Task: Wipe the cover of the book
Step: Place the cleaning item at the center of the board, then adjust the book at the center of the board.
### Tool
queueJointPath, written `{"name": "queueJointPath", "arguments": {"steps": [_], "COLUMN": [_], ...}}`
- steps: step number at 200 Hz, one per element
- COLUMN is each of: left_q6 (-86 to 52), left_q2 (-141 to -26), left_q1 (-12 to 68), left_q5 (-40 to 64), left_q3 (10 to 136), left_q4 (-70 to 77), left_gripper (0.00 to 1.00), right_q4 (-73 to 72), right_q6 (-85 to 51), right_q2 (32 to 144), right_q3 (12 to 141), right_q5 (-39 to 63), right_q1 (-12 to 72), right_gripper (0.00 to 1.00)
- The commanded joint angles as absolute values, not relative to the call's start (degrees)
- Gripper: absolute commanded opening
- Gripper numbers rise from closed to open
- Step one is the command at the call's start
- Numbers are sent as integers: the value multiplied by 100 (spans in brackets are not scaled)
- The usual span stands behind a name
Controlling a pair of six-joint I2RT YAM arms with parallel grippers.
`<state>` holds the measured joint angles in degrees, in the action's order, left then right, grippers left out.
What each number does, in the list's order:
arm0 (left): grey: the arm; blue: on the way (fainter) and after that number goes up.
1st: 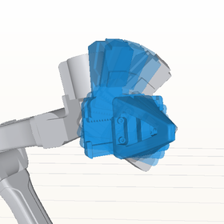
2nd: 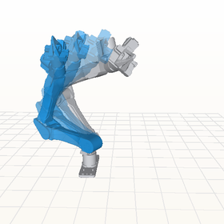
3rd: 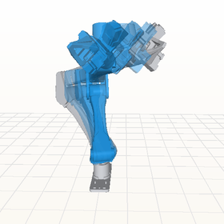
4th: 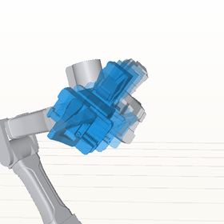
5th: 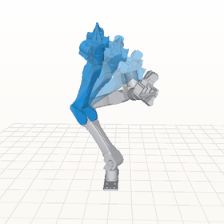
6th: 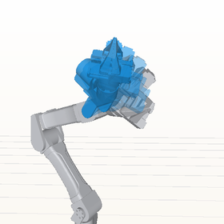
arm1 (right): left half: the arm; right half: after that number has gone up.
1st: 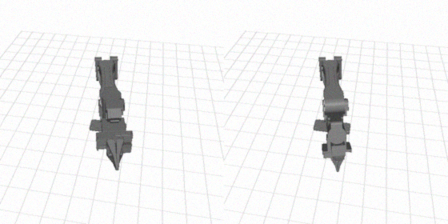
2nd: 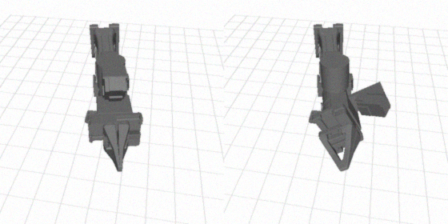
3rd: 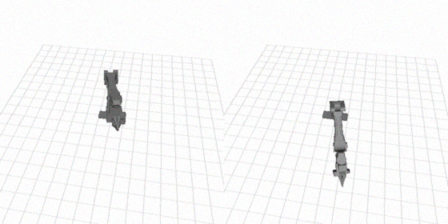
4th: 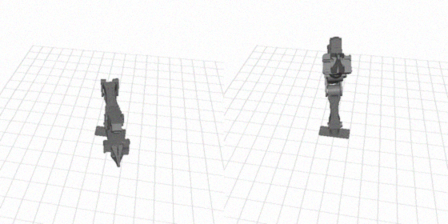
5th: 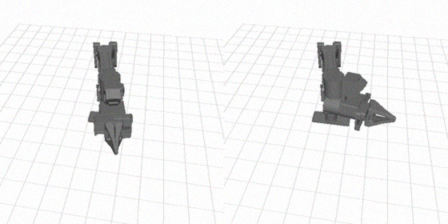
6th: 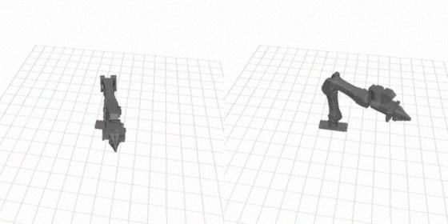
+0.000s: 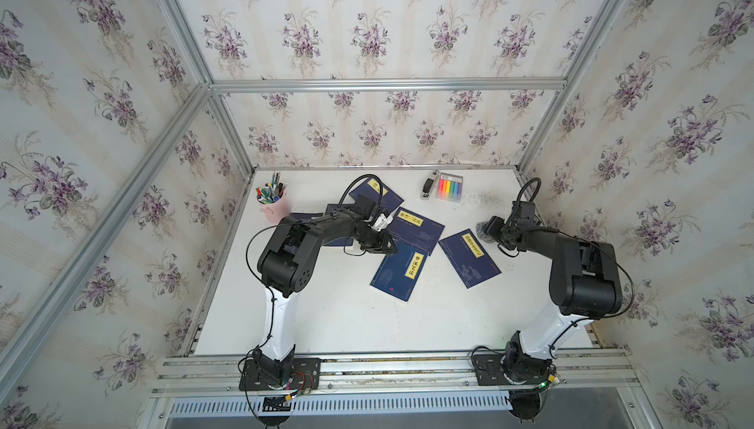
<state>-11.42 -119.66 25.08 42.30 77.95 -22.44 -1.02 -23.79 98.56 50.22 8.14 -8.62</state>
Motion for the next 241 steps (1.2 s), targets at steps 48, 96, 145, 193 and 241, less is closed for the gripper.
{"name": "queueJointPath", "arguments": {"steps": [48,96,145,193,241], "left_q6": [-830,-714,-569,-354,-172], "left_q2": [-11322,-10407,-9107,-8613,-7840], "left_q1": [2490,2335,2260,1273,484], "left_q5": [2996,2414,1806,647,-84], "left_q3": [7284,6995,6742,6197,4519], "left_q4": [-2268,-2170,-2136,-1473,614], "left_gripper": [77,89,100,100,100], "right_q4": [-741,-1000,-1787,-3764,-4971], "right_q6": [-2031,-1908,-1579,-803,-490], "right_q2": [8675,8260,8022,7904,7940], "right_q3": [4591,4585,4229,3118,2273], "right_q5": [1238,1235,780,390,482], "right_q1": [-768,-723,-544,-343,-325], "right_gripper": [100,100,100,100,100]}}
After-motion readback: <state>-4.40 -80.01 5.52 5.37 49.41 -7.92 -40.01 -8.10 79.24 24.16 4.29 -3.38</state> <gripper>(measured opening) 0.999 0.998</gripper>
